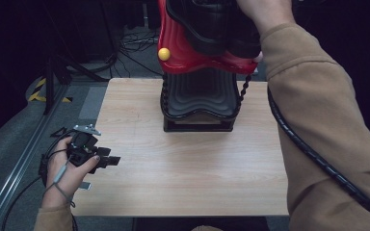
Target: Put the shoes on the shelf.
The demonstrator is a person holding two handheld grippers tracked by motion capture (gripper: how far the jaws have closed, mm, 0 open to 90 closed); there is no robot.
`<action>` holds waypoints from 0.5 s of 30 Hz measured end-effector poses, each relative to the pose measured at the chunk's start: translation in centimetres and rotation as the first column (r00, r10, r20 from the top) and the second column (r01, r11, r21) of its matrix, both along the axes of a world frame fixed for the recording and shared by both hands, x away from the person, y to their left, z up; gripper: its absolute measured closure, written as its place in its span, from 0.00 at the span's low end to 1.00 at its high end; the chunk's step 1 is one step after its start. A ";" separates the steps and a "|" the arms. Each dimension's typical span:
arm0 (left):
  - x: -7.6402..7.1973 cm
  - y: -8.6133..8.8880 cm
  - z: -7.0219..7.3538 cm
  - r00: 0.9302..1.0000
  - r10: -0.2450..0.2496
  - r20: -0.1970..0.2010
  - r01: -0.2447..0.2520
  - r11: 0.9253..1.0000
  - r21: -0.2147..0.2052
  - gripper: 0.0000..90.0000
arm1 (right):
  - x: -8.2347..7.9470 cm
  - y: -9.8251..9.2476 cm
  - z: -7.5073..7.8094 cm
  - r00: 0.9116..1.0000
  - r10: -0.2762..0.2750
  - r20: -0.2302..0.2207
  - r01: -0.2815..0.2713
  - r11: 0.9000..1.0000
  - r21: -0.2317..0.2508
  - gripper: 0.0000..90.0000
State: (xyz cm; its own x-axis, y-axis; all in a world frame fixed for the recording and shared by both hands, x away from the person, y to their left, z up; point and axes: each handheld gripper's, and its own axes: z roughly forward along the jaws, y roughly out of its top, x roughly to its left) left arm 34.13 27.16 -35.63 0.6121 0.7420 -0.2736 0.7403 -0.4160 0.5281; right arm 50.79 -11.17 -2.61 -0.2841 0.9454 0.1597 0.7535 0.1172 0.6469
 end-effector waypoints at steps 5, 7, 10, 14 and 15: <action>0.0 0.3 0.0 1.000 0.005 0.000 -0.005 1.000 -0.016 0.48 | 1.2 0.5 -0.2 0.999 -0.038 0.033 0.037 0.999 0.021 0.91; 0.0 0.3 -0.1 1.000 0.005 -0.001 -0.005 1.000 -0.021 0.48 | 1.7 0.9 -0.3 0.997 -0.060 0.046 0.060 0.998 0.010 0.91; 0.0 0.6 0.0 1.000 0.000 0.001 0.000 1.000 -0.022 0.48 | 2.0 1.2 -0.5 0.994 -0.082 0.072 0.082 0.997 0.001 0.91; 0.0 0.6 0.0 1.000 0.007 0.003 -0.007 1.000 -0.024 0.48 | 2.4 1.4 -0.8 0.991 -0.101 0.091 0.102 0.995 -0.007 0.91; 0.0 0.5 -0.1 1.000 0.007 -0.004 -0.007 1.000 -0.027 0.48 | 2.6 1.5 -1.0 0.989 -0.106 0.104 0.107 0.994 -0.005 0.91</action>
